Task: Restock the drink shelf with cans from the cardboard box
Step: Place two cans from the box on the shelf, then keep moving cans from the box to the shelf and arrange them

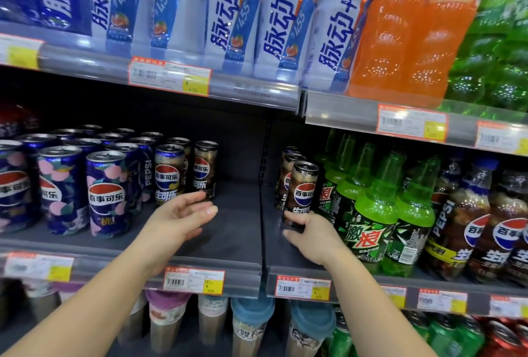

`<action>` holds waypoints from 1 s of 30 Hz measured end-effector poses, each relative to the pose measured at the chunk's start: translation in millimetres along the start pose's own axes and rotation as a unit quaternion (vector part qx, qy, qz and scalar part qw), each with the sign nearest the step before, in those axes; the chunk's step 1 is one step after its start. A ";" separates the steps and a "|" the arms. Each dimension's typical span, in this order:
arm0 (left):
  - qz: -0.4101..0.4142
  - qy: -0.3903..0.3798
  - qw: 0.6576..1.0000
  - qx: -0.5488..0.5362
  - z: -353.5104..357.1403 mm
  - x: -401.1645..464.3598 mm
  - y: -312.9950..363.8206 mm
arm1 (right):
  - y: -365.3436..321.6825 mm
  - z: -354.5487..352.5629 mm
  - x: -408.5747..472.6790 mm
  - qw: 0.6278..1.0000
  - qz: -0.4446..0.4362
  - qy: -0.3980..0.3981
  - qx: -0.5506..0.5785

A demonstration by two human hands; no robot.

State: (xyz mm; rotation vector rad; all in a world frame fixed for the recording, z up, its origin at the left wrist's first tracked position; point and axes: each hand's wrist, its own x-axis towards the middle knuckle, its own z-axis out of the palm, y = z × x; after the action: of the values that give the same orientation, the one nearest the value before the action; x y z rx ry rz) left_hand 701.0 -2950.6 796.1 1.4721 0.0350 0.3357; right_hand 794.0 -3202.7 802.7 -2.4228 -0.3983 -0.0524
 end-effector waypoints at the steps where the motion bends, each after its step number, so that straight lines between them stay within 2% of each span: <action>1: -0.001 0.013 1.000 0.002 -3.4 -3.6 0.7 | -9.7 1.5 -6.1 1.000 -0.013 0.003 -0.004; 6: 0.005 0.063 0.997 0.045 -41.8 -29.7 8.2 | -73.8 28.7 -22.0 0.997 -0.077 -0.027 -0.013; 11: 0.030 0.123 0.987 0.101 -119.5 -79.8 23.4 | -147.6 84.5 -36.5 0.983 -0.154 -0.079 -0.054; 14: 0.027 0.157 0.964 0.215 -187.9 -120.6 33.3 | -206.1 131.9 -58.5 0.971 -0.202 -0.106 -0.078; 16: 0.010 0.181 0.904 0.386 -237.8 -153.6 42.6 | -249.7 172.3 -80.8 0.958 -0.237 -0.117 -0.116; 18: -0.024 0.183 0.808 0.559 -288.4 -189.2 54.4 | -298.1 219.2 -107.5 0.940 -0.277 -0.121 -0.158; 20: -0.078 0.175 0.721 0.666 -340.4 -224.5 64.7 | -349.2 268.3 -138.3 0.920 -0.316 -0.137 -0.189; 21: -0.106 0.174 0.691 0.693 -366.9 -242.3 68.1 | -374.1 292.3 -154.3 0.910 -0.330 -0.155 -0.199; 24: -0.149 0.198 0.645 0.723 -445.3 -294.9 72.7 | -445.1 359.8 -196.2 0.884 -0.363 -0.197 -0.220; 30: -0.236 0.268 0.598 0.717 -575.1 -390.2 77.3 | -573.9 475.1 -267.2 0.839 -0.446 -0.234 -0.203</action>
State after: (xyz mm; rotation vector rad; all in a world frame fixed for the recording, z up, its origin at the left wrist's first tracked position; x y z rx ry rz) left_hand 183.1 -2484.0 739.9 2.7779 1.4920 0.2746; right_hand 337.7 -2557.7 752.9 -2.3908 -1.8823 0.0602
